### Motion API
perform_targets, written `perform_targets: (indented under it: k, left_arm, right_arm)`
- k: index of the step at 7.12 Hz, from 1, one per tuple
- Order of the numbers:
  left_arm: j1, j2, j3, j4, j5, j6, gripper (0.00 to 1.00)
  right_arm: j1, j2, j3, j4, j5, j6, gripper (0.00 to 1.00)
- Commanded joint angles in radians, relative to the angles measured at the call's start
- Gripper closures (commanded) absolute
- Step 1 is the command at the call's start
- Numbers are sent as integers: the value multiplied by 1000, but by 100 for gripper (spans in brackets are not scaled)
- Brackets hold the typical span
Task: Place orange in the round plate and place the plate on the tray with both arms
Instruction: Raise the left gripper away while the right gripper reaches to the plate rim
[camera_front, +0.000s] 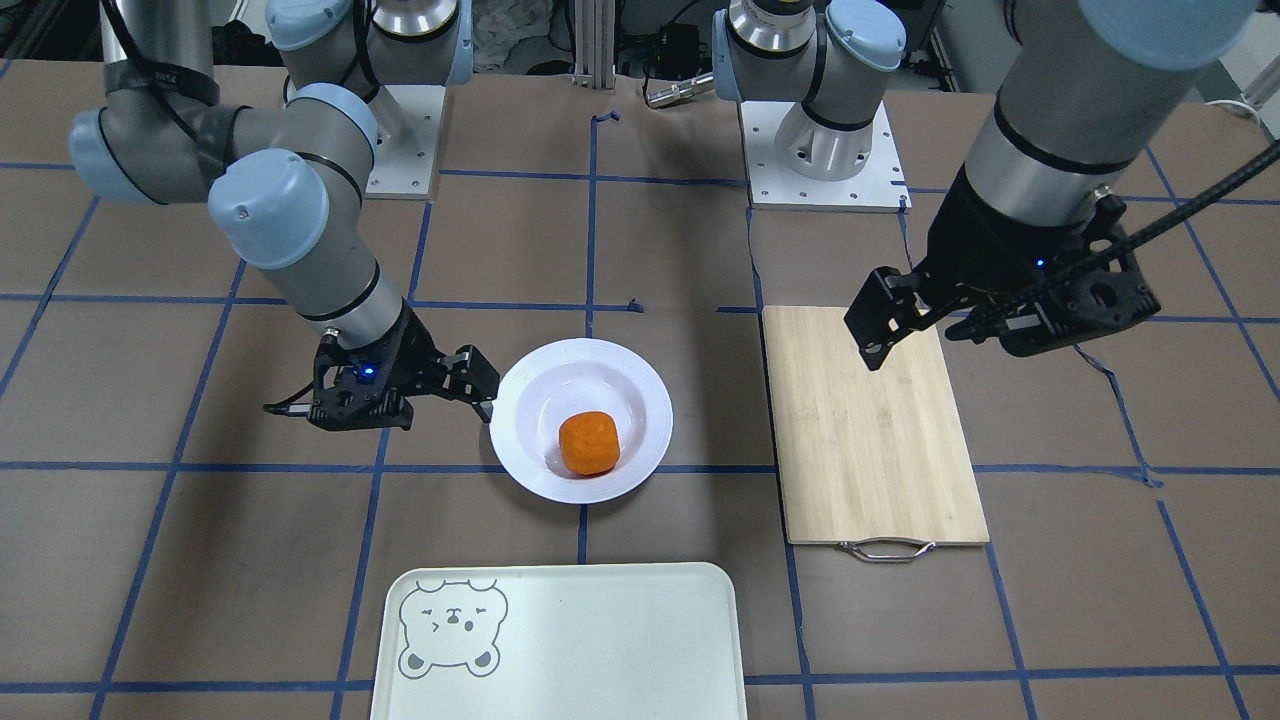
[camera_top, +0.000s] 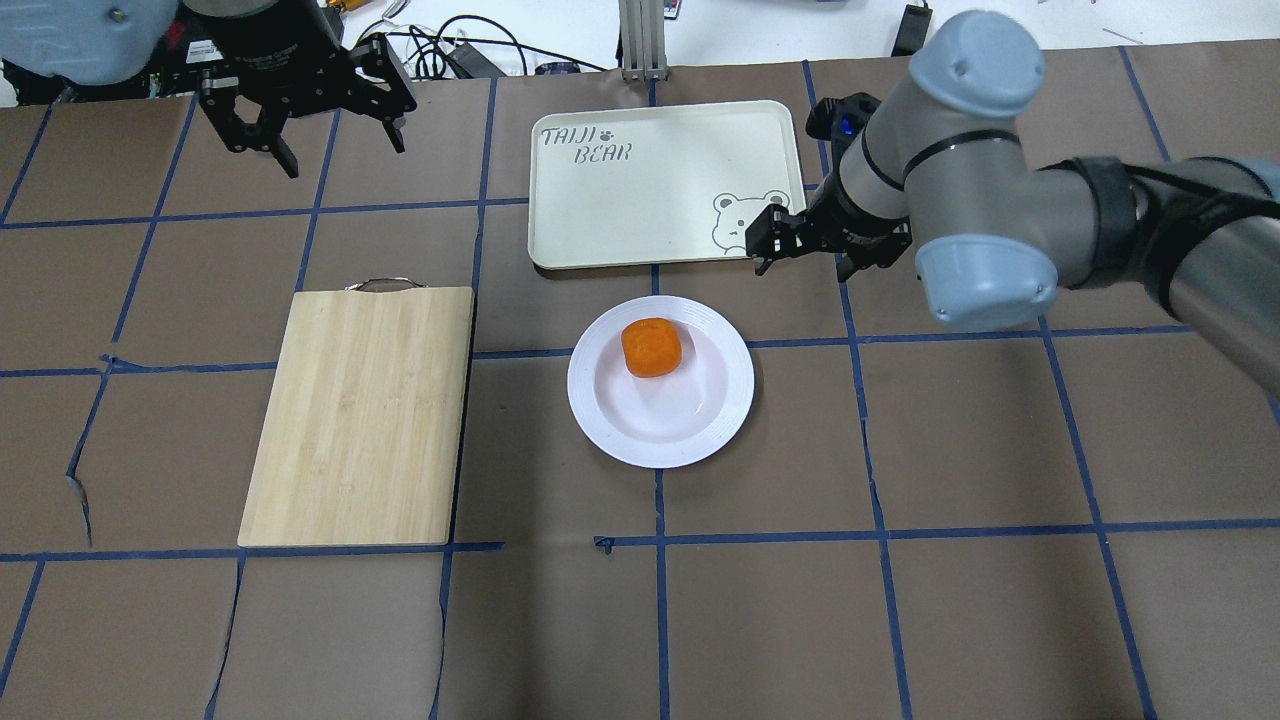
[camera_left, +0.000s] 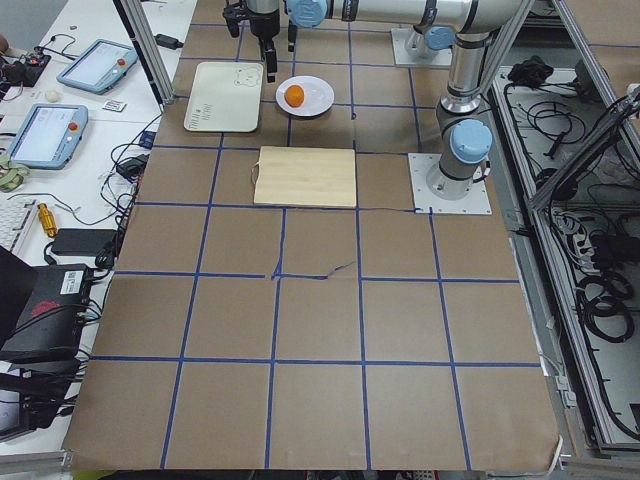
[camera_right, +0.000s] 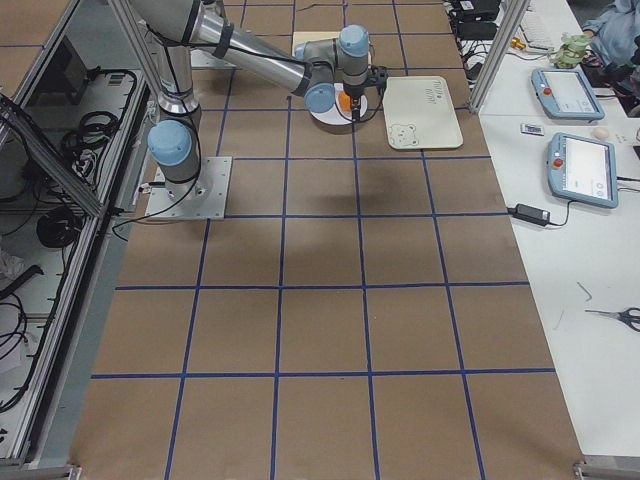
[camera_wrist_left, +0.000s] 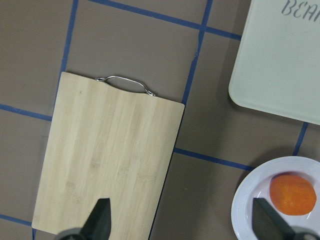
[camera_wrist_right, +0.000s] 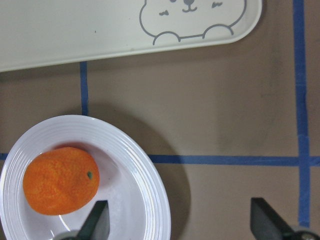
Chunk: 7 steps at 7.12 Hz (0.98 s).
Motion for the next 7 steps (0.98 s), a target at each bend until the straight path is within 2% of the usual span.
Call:
perform_targets:
  k: [1, 4, 7]
  left_arm:
    - [60, 18, -27, 33, 14, 2, 0]
    - [55, 41, -96, 33, 11, 9, 0]
    - [27, 103, -147, 33, 12, 15, 0]
  right_arm:
    - [44, 52, 80, -130, 86, 90, 0]
    - [57, 99, 128, -226, 89, 84, 0]
    - [58, 106, 141, -232, 90, 90, 0]
